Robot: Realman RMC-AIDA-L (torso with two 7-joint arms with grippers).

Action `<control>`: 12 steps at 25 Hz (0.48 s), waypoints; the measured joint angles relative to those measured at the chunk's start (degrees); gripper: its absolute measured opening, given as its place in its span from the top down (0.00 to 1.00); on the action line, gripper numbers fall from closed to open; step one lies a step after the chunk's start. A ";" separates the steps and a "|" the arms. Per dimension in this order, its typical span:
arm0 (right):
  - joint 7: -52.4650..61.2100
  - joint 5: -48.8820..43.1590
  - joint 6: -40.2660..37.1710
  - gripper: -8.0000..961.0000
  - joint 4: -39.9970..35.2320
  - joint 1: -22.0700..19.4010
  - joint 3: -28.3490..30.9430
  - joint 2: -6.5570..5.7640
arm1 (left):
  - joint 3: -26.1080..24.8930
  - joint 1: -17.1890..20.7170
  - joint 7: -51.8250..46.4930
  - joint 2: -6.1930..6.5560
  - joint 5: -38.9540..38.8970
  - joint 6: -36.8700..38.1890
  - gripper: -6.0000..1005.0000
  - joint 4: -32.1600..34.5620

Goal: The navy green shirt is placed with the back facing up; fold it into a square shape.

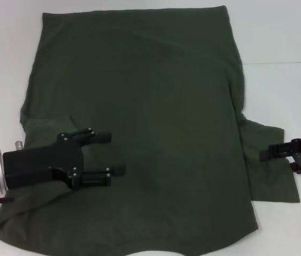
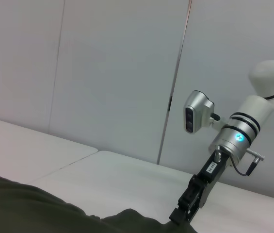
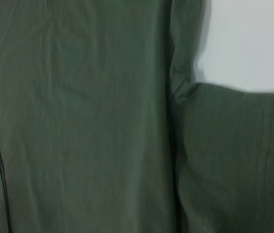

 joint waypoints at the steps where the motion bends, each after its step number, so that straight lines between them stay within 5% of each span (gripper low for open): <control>1: 0.00 -0.07 0.00 0.14 0.00 0.07 -0.05 0.04 | 0.00 -0.07 0.00 0.00 0.00 -0.01 0.12 0.00; 5: 0.00 -0.26 0.11 0.14 0.00 0.18 -0.12 0.11 | 0.00 -0.19 0.00 0.00 0.00 -0.02 0.12 0.00; 12: -0.02 -0.29 0.32 0.32 0.00 0.21 -0.12 0.13 | 0.00 -0.23 0.00 -0.05 0.00 -0.08 0.12 0.00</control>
